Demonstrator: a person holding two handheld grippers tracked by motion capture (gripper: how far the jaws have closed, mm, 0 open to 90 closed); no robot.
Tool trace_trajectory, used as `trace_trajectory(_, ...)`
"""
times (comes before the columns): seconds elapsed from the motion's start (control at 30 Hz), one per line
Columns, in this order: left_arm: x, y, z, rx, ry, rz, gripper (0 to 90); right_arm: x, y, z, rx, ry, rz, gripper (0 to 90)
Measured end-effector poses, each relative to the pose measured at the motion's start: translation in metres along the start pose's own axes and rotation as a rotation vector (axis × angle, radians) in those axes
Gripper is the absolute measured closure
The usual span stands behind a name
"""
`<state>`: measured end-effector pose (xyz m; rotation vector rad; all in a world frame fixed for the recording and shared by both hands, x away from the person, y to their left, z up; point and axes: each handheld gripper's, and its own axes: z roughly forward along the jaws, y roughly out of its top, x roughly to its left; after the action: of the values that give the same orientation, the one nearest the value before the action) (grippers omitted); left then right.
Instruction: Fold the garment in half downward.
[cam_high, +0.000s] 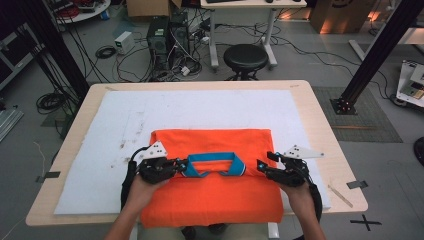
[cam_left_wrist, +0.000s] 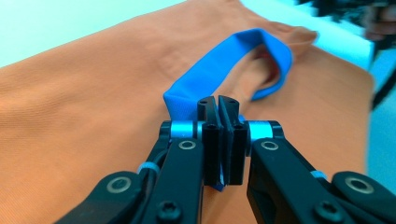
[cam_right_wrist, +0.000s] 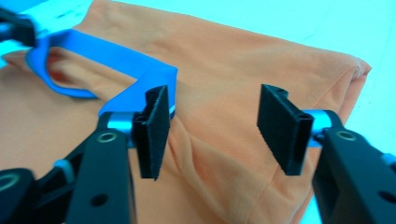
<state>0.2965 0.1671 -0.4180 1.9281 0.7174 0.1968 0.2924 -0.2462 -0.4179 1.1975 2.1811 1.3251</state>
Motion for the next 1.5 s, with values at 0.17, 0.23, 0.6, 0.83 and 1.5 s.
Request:
trace_trajectory(0.17, -0.008, -0.012, -0.011, -0.012, -0.054, 0.023, 87.9, 0.007, 0.012, 0.018, 0.025, -0.031, 0.007, 69.0)
trace_trajectory(0.23, -0.011, -0.015, -0.013, -0.009, -0.08, 0.033, 89.7, 0.01, 0.018, 0.03, 0.036, -0.04, 0.016, 72.1)
trace_trajectory(0.6, 0.006, -0.014, -0.031, -0.106, 0.022, -0.048, 65.0, 0.032, 0.043, 0.095, 0.167, 0.066, 0.091, 52.7)
trace_trajectory(0.83, 0.012, -0.014, -0.035, -0.118, 0.053, -0.059, 63.4, 0.032, 0.035, 0.091, 0.224, 0.131, 0.053, 86.1)
trace_trajectory(1.5, 0.027, -0.033, -0.064, -0.136, 0.184, -0.166, 50.5, 0.041, -0.001, -0.007, -0.03, 0.263, -0.076, 62.5)
